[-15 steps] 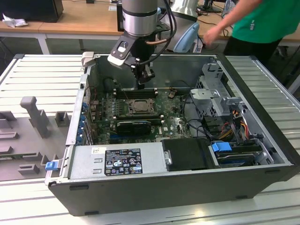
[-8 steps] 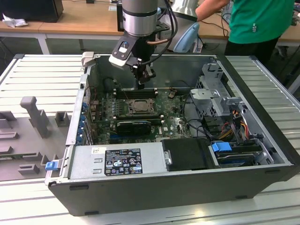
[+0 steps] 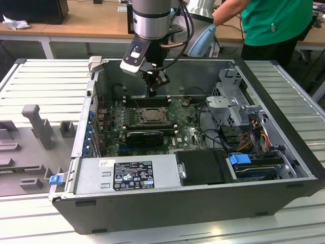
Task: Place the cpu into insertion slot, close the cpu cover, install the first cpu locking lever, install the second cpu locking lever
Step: 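Install the first cpu locking lever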
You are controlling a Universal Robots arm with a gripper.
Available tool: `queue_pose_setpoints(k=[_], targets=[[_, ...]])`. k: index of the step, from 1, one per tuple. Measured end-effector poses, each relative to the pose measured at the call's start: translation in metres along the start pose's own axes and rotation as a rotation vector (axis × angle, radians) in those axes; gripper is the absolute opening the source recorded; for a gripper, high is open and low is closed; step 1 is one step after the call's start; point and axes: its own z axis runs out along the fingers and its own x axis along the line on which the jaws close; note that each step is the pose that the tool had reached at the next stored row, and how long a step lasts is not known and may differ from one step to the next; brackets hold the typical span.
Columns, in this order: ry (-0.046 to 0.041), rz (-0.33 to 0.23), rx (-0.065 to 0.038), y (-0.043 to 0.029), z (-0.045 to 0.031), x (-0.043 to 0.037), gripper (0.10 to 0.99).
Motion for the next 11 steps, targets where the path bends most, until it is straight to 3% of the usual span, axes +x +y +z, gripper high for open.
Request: queue_pose_setpoints(k=[11], targets=[[0.0039, -0.074, 0.002, 0.0000, 0.0000, 0.0000, 0.106]])
